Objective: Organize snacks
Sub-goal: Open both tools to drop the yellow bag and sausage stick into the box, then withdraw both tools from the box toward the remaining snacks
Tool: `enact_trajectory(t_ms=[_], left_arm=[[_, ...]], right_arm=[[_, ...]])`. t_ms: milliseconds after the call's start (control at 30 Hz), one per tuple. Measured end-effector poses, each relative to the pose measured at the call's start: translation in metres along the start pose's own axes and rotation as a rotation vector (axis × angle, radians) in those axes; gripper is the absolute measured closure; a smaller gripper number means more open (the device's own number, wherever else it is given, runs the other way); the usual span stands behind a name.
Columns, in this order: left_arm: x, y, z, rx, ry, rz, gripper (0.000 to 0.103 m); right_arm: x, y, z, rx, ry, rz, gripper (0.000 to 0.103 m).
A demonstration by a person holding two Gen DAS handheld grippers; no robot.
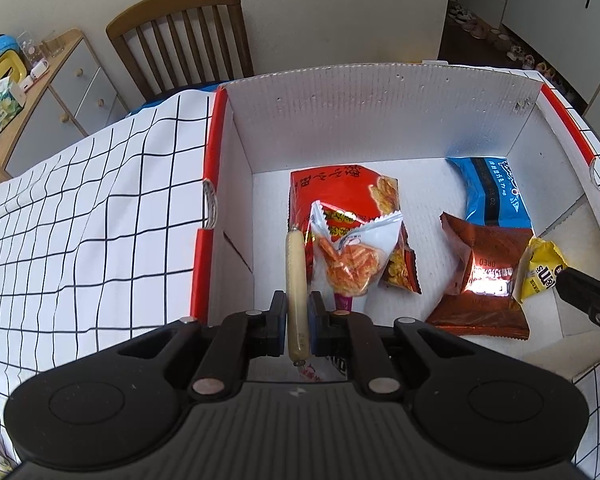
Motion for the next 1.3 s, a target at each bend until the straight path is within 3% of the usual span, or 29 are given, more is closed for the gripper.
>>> enact_trajectory(t_ms=[200,533,1300], left_arm=[[0.01,0.009,0.005,0.044,-0.003,0.027,0.092],[0.048,0.023,0.017,0.098,-0.074,0.104,0.091],[0.155,0.023,0.071,0.078,-0.261,0.227,0.091]], right_arm=[[0.012,0.0,0.004,-0.017,-0.011,-0.013,0.032],[0.051,0.004,0.004,-0.053,-0.065,-0.054,0.03],[0.142,0.028,0.012,-0.092,-0.208,-0.11,0.026]])
Point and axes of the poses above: each gripper's, at about its wrist camera, not at the fingertips, and x roughly against the way its jaws point, y to its left, z to its underside, the point moved 3 cm from there along -x, roughly the way its jaws point, and after that the axes turned 1 degree about -z, right-handed, at the moved point
